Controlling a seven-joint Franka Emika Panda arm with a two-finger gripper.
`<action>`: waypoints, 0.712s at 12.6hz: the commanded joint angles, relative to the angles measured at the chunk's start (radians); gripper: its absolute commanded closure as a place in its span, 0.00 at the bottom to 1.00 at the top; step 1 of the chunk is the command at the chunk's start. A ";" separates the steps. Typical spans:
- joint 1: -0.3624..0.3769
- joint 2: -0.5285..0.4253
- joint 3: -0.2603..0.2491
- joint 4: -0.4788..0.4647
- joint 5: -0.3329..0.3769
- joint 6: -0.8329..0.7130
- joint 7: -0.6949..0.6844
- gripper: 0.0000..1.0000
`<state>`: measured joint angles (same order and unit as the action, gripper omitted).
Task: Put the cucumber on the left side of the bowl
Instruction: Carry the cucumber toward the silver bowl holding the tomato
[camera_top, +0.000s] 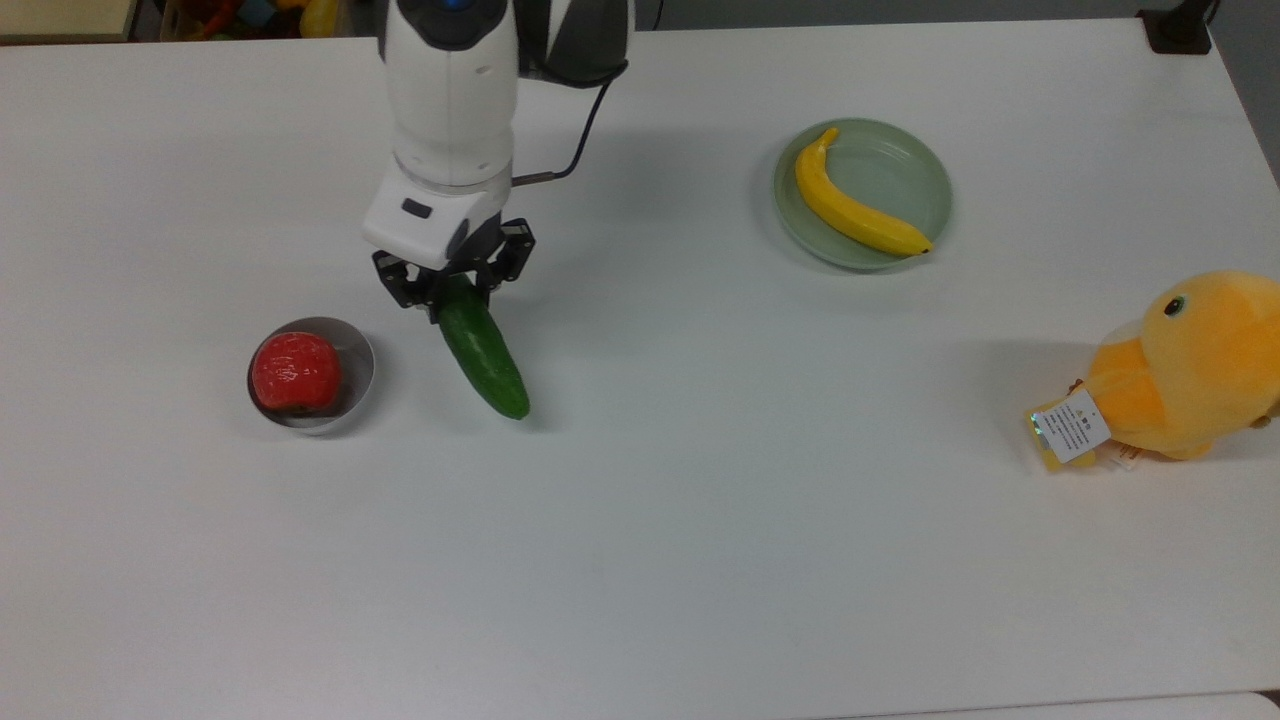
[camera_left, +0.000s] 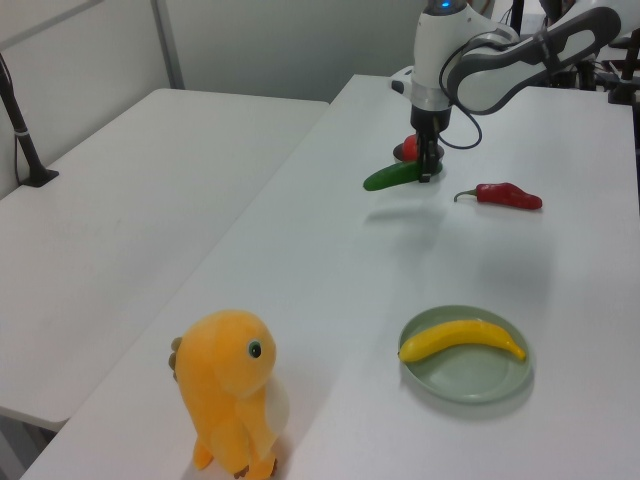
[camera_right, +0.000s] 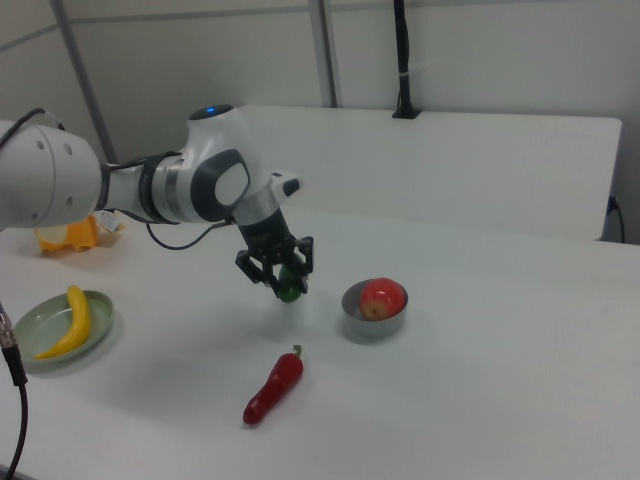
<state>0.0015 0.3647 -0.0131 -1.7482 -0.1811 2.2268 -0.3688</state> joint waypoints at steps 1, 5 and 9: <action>-0.018 -0.010 -0.007 -0.039 0.000 -0.013 0.018 1.00; -0.055 0.003 -0.010 -0.033 0.000 0.000 0.014 1.00; -0.070 0.028 -0.038 -0.025 -0.003 0.013 0.005 0.96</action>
<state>-0.0637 0.3860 -0.0379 -1.7679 -0.1811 2.2219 -0.3666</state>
